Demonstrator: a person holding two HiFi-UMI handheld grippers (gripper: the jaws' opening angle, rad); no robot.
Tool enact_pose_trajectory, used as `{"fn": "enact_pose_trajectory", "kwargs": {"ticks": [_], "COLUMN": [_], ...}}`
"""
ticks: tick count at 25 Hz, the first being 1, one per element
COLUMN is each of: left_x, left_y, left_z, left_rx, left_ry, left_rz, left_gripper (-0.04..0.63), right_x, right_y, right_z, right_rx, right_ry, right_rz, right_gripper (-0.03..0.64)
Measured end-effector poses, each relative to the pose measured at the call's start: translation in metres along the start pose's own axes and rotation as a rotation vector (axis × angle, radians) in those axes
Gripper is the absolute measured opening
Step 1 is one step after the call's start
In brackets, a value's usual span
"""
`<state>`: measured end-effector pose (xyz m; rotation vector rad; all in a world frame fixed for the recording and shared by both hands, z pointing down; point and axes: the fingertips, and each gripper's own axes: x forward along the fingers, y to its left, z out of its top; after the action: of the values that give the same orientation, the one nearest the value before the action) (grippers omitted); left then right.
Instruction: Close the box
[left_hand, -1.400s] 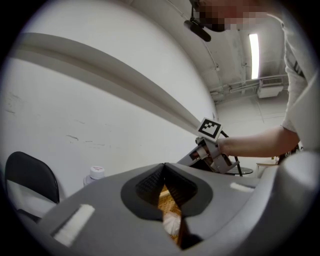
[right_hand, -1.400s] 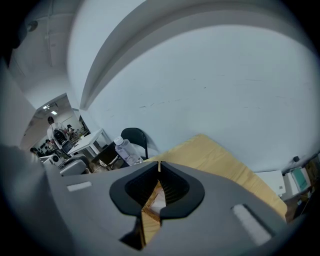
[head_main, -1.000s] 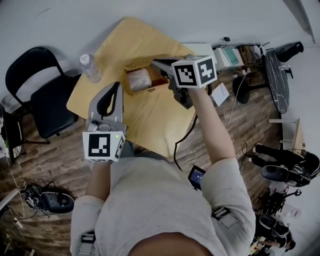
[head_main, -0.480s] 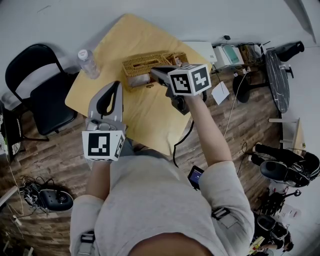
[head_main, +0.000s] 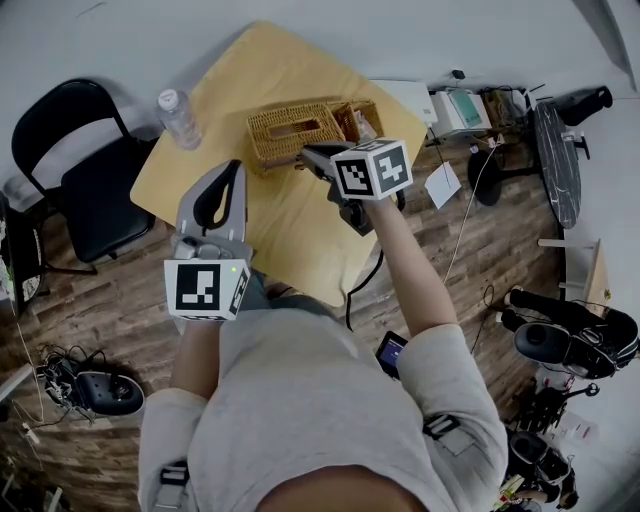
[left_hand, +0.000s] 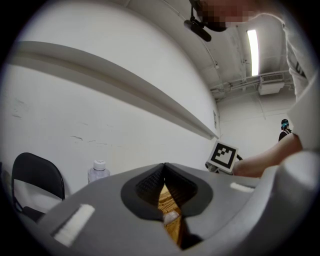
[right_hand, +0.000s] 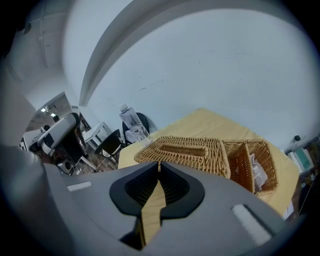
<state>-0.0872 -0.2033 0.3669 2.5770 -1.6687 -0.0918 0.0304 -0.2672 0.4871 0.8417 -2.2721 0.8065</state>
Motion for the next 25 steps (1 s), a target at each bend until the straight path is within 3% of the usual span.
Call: {"fn": "enact_pose_trajectory", "kwargs": {"ticks": [25], "left_x": [-0.004], "left_y": [0.005], "left_z": [-0.011], "left_rx": [0.002], "left_ry": [0.028], "left_rz": [0.023], "left_gripper": [0.058], "right_x": [0.033], "right_y": [-0.019], "right_z": [-0.049], "right_rx": [0.059], "right_ry": [0.055], "right_rz": [-0.036], "right_gripper": [0.018]}}
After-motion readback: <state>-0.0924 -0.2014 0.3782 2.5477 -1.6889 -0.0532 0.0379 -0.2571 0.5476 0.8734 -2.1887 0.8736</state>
